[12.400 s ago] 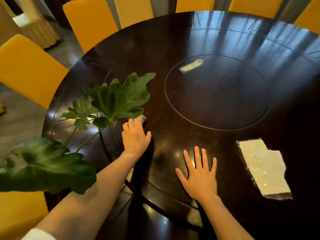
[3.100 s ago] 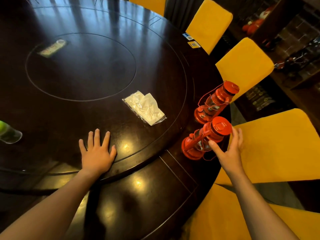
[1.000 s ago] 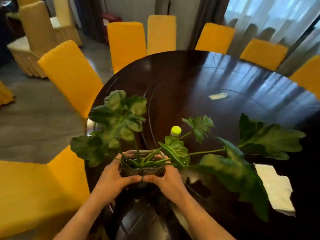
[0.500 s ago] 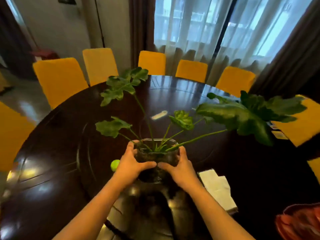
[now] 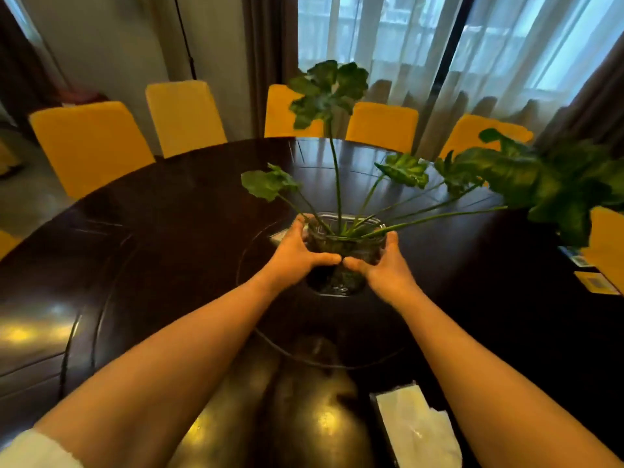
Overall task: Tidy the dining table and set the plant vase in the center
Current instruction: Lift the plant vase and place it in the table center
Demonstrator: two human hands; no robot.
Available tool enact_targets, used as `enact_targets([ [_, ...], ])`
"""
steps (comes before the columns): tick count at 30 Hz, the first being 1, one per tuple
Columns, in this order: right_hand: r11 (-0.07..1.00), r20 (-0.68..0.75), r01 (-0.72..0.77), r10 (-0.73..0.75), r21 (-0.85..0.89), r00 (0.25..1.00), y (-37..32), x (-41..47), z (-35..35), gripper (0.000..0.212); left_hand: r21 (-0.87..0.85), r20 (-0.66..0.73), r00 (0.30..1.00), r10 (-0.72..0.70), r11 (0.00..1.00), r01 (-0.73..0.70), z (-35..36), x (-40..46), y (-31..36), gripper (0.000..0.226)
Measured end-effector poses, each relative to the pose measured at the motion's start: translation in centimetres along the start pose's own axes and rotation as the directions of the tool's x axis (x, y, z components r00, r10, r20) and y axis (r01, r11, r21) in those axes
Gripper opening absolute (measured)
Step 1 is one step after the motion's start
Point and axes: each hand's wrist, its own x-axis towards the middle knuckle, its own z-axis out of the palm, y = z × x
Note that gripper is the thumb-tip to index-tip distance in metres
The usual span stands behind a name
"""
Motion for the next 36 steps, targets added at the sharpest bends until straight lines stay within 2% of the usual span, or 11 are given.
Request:
enact_targets([
  [4,0.998,-0.029,0.025,-0.027,-0.066,0.999,2.2,3.3,0.2,0.071,-0.007,-0.003,0.999,-0.034,0.999,0.034,0.8,3.0,-2.0,0.074],
  [7,0.994,-0.032,0.047,-0.05,-0.095,0.998,3.8,4.8,0.7,0.066,-0.023,-0.005,0.998,-0.061,0.998,0.06,1.2,4.2,-3.6,0.077],
  [17,0.997,-0.049,-0.015,0.012,-0.071,0.999,7.4,6.9,2.8,0.067,-0.041,-0.028,0.995,-0.093,0.995,0.092,2.0,5.6,-6.7,0.083],
  [22,0.997,-0.058,-0.011,0.007,-0.072,0.998,8.0,7.5,3.3,0.065,-0.049,-0.018,0.996,-0.09,0.995,0.089,2.0,6.1,-7.1,0.075],
  [27,0.997,-0.074,-0.017,0.011,-0.078,0.997,8.4,7.7,3.5,0.064,-0.042,-0.011,0.995,-0.104,0.994,0.103,2.0,6.3,-7.9,0.082],
  [36,0.999,-0.041,-0.043,0.042,-0.016,0.998,8.8,7.7,3.1,0.076,0.032,-0.013,0.997,-0.08,0.996,0.08,2.1,6.3,-8.4,0.077],
])
